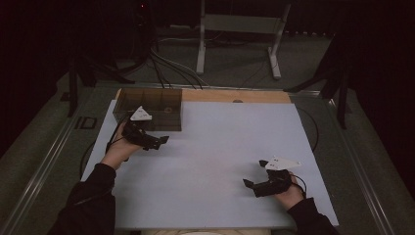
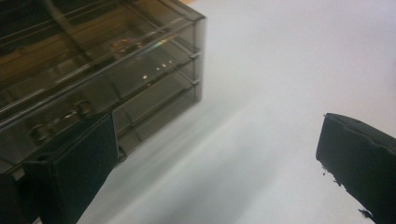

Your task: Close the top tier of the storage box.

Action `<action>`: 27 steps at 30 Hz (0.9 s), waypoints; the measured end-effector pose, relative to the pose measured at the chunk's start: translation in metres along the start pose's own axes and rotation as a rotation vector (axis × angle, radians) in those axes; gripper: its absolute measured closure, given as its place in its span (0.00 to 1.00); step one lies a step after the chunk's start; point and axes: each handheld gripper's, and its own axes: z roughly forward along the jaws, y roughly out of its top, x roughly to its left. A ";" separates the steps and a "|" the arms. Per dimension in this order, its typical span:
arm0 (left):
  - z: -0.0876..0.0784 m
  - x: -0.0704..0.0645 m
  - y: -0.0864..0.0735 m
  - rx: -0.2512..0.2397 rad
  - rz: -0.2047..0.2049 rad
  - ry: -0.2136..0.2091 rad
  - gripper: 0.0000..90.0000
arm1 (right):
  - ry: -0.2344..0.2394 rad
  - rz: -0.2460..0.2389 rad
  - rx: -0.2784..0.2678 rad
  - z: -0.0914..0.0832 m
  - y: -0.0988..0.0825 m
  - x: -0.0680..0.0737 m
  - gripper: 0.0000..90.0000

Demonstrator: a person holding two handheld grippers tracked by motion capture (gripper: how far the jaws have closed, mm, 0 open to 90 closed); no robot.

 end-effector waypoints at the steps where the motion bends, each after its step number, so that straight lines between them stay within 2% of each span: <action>1: 0.000 -0.002 0.000 -0.002 0.005 -0.012 0.00 | 0.000 0.001 0.000 0.000 0.000 0.000 0.04; 2: 0.000 -0.002 0.000 -0.002 0.005 -0.012 0.00 | 0.000 0.001 0.000 0.000 0.000 0.000 0.04; 3: 0.000 -0.004 0.000 0.010 0.015 -0.025 0.00 | -0.002 0.002 0.001 -0.001 0.000 0.000 0.04; 6: -0.001 -0.011 -0.002 0.005 0.039 -0.060 0.00 | -0.001 0.001 -0.004 -0.001 0.001 0.000 0.04; 9: -0.002 -0.017 -0.003 -0.005 0.057 -0.068 0.00 | -0.001 -0.002 -0.002 0.000 0.001 0.000 0.04; 14: -0.003 -0.024 -0.007 -0.011 0.064 -0.081 0.00 | 0.002 0.001 -0.003 0.000 0.001 0.000 0.04; 16: -0.004 -0.029 -0.009 -0.007 0.075 -0.091 0.00 | 0.003 -0.001 -0.006 0.000 0.001 0.000 0.04; 21: -0.004 -0.034 -0.013 0.006 0.074 -0.100 0.00 | 0.007 0.006 -0.010 -0.001 0.001 0.000 0.04; 27: -0.006 -0.042 -0.026 0.009 0.081 -0.118 0.00 | 0.009 0.003 -0.009 0.000 0.002 0.000 0.04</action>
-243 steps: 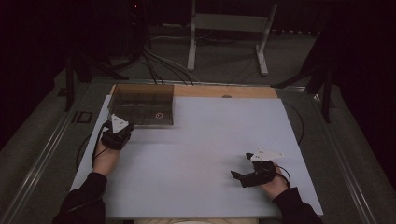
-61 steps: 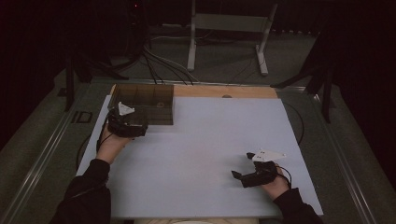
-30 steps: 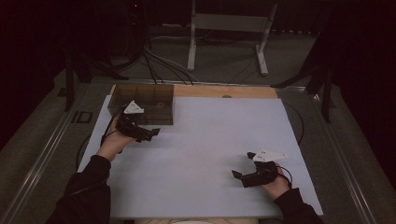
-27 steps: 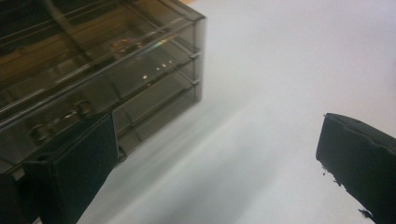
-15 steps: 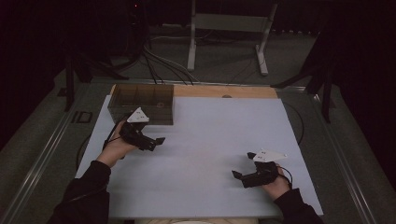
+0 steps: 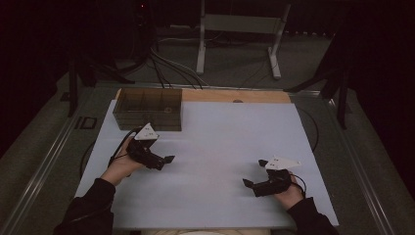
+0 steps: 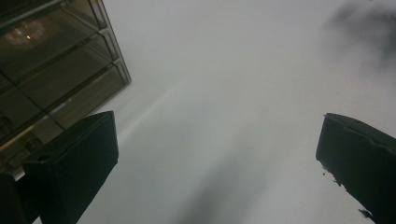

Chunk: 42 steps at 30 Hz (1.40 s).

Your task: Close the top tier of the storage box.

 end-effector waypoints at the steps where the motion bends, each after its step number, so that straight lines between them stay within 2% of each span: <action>1: 0.000 -0.001 -0.002 0.007 0.000 -0.006 0.00 | 0.000 0.000 0.000 0.000 0.000 0.000 0.04; 4: 0.001 -0.006 -0.009 0.010 0.022 0.012 0.00 | 0.000 0.003 -0.001 0.000 0.000 0.000 0.04; 14: 0.001 -0.019 -0.035 0.031 -0.001 0.000 0.00 | 0.001 -0.002 -0.004 0.000 0.001 0.001 0.04; 24: -0.005 -0.033 -0.065 0.059 0.002 0.032 0.00 | 0.004 -0.002 -0.005 0.001 0.001 0.001 0.04; 30: -0.014 -0.032 -0.082 0.063 -0.028 0.040 0.00 | 0.004 -0.007 -0.009 0.000 0.001 0.001 0.04; 34: -0.022 -0.033 -0.092 0.076 -0.043 0.064 0.00 | 0.006 -0.009 -0.011 0.000 0.001 0.001 0.04; 42: -0.036 -0.033 -0.108 0.064 -0.092 0.091 0.00 | 0.006 -0.015 -0.008 0.000 0.001 0.002 0.04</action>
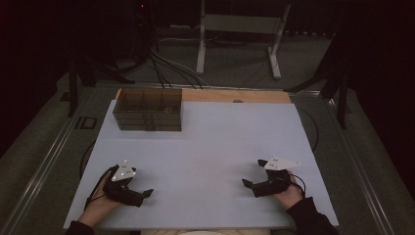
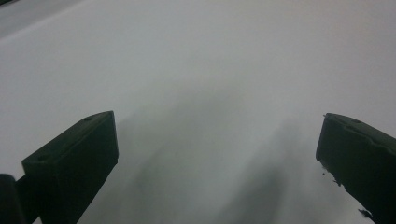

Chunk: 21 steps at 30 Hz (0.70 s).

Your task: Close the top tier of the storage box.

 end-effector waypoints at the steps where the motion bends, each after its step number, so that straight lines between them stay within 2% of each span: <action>1: -0.001 0.000 -0.002 -0.001 -0.003 0.002 0.00 | -0.001 -0.002 0.002 0.000 0.000 0.000 0.04; 9: 0.000 0.008 -0.007 -0.011 -0.037 0.012 0.00 | 0.002 -0.005 0.001 0.001 0.000 -0.001 0.04; 18: 0.001 0.006 -0.005 -0.009 -0.024 0.026 0.00 | -0.004 -0.009 0.003 0.001 0.000 0.000 0.04; 21: 0.000 0.005 -0.005 -0.017 -0.035 0.025 0.00 | -0.005 -0.009 0.003 0.001 0.000 0.000 0.04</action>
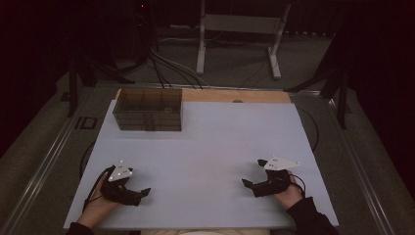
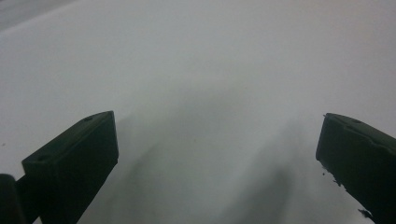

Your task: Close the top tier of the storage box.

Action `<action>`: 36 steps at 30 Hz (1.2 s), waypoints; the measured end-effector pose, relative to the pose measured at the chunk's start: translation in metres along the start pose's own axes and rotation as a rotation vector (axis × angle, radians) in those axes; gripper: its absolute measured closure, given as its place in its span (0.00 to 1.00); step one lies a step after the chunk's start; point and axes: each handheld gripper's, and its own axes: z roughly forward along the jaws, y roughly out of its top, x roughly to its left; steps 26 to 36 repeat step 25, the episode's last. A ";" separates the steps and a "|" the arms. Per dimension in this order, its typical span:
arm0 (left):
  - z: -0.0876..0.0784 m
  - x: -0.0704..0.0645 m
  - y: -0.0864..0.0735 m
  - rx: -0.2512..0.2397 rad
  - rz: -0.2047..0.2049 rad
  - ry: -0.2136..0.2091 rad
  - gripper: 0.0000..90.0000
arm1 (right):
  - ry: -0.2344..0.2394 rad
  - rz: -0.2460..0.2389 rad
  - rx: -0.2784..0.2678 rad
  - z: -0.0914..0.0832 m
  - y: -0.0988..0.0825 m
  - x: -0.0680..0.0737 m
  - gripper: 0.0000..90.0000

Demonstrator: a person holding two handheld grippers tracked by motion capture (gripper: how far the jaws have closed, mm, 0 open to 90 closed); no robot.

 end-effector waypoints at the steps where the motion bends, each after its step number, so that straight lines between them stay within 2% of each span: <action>1: 0.000 0.000 0.000 -0.001 -0.001 0.000 0.00 | -0.001 -0.001 0.001 0.000 0.000 0.000 0.04; 17: 0.000 -0.004 0.001 -0.008 0.005 -0.016 0.00 | -0.002 -0.002 0.004 0.001 0.000 0.000 0.04; 36: 0.001 -0.004 0.001 -0.005 0.005 -0.015 0.00 | -0.001 -0.001 0.003 0.001 -0.001 -0.001 0.04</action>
